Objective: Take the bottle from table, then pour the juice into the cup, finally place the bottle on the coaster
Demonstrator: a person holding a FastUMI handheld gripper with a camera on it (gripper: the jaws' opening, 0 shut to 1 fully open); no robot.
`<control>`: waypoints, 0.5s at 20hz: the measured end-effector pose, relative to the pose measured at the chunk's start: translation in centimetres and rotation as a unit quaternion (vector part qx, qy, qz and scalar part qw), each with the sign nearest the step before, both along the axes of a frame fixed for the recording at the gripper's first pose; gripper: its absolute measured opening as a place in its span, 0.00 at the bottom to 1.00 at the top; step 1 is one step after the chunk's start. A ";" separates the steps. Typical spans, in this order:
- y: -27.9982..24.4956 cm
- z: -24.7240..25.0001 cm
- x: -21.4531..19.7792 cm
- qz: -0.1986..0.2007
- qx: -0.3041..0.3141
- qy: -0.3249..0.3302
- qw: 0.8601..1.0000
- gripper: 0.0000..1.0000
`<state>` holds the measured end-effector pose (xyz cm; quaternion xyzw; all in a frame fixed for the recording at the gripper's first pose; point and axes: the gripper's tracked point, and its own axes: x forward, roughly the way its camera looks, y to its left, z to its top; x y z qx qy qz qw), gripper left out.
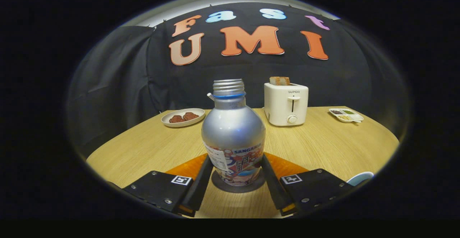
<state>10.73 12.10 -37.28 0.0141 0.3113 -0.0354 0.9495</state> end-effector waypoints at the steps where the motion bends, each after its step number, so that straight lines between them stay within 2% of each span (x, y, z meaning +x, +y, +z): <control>1: 0.0 0.0 0.0 0.000 -0.002 -0.001 1.000 0.76; 7: -0.1 -0.2 -0.6 -0.003 -0.005 0.009 1.000 0.80; 10: -0.3 2.4 -1.3 0.001 -0.011 -0.013 1.000 0.92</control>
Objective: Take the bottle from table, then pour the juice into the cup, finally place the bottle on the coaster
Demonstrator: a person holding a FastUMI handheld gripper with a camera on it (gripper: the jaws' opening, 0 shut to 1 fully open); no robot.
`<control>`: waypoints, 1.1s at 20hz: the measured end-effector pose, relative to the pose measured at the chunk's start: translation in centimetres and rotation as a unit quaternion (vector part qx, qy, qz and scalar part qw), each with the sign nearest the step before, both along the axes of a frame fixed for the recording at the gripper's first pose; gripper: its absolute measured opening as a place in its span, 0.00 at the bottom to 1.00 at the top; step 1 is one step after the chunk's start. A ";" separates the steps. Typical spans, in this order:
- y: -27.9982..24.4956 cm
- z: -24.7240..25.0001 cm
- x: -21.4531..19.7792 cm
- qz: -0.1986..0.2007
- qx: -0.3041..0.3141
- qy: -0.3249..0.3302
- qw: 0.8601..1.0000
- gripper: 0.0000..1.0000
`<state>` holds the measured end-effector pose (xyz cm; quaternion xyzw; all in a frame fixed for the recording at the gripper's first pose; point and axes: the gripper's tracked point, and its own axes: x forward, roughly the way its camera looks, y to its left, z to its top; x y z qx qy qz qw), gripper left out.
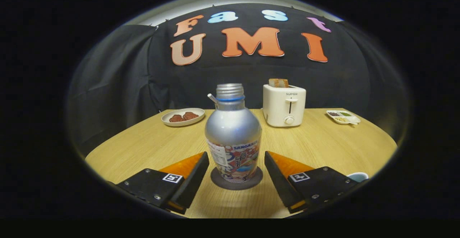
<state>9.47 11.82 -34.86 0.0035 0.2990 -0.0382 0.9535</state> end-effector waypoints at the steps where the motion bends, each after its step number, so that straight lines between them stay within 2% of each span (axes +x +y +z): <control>1: -0.2 1.2 -0.4 0.000 -0.001 -0.010 1.000 0.93; 6: -0.7 7.2 -3.1 0.010 0.028 -0.057 0.998 0.95; 11: -3.3 12.9 -6.0 0.016 0.026 -0.096 0.995 0.95; 22: -12.4 25.1 -12.6 -0.022 -0.007 -0.193 0.981 0.95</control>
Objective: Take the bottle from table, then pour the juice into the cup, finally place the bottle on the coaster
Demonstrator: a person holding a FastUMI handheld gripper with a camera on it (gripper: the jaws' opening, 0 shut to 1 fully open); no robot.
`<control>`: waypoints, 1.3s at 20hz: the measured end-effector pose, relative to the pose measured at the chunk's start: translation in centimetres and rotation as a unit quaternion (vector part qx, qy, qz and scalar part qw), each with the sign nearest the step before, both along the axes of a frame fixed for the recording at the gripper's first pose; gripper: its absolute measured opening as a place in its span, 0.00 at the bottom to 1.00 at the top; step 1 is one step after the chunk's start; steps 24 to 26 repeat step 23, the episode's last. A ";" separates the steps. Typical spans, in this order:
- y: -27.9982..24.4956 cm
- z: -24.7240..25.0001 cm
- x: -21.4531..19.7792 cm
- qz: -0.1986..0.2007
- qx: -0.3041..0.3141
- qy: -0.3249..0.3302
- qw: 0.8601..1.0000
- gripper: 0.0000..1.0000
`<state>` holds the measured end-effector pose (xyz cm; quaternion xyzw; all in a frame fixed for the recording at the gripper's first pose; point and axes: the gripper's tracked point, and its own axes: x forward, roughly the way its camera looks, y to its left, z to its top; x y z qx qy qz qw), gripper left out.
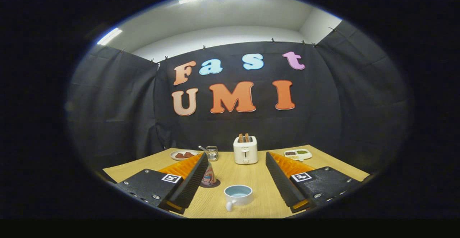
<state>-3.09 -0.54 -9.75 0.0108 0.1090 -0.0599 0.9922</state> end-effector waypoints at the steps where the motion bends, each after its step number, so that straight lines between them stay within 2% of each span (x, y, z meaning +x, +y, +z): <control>1: -0.6 1.1 -0.5 -0.007 -0.002 -0.008 1.000 0.95; 5: -1.3 4.9 -2.3 -0.008 -0.005 -0.044 0.999 0.95; 9: -1.4 6.3 -3.5 -0.002 -0.001 -0.055 0.998 0.95; 26: -0.9 4.2 -2.6 0.008 -0.021 -0.038 0.999 0.95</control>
